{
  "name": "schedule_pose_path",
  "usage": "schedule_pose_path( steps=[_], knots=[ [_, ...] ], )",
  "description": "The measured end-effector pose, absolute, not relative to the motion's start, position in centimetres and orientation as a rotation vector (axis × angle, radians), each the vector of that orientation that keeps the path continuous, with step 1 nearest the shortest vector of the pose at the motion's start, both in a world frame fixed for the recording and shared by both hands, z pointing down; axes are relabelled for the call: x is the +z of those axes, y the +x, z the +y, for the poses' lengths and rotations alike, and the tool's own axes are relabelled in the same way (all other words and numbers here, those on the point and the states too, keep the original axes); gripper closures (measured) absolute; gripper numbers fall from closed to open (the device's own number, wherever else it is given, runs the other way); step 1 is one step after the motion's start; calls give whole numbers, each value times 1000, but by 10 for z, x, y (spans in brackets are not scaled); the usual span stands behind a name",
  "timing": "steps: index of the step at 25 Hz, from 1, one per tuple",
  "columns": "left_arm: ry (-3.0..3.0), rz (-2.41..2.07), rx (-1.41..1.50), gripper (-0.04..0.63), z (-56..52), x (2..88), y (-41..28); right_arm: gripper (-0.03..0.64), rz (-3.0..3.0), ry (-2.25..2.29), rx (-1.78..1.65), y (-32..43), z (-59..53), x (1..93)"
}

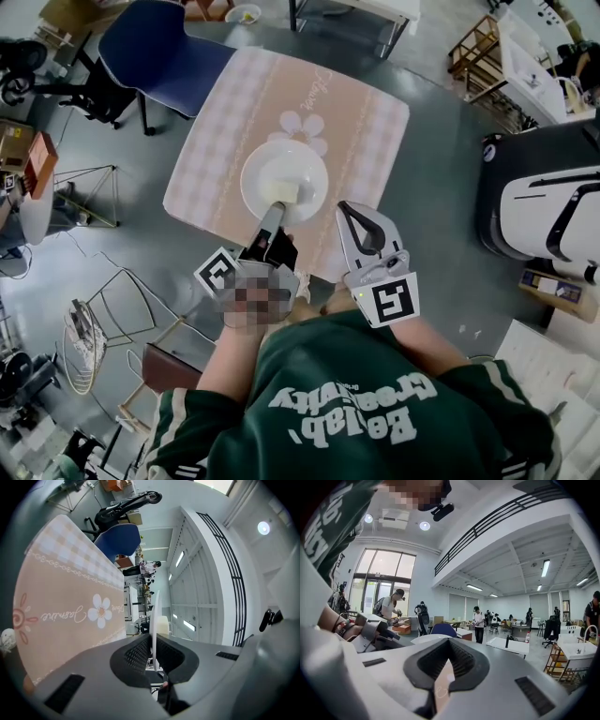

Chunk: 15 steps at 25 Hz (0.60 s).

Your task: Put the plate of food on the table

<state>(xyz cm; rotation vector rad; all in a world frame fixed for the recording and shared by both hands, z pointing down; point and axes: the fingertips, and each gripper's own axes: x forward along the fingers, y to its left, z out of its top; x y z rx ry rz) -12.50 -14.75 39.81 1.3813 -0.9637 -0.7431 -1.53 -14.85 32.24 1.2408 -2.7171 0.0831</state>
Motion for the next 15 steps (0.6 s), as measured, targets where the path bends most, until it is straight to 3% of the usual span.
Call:
schedule_pose_path(
  steps=[15],
  knots=[
    [1322,-1044,-780,568,-207,446,-120,603,-2722,1153,182,-11,-216,369]
  ],
)
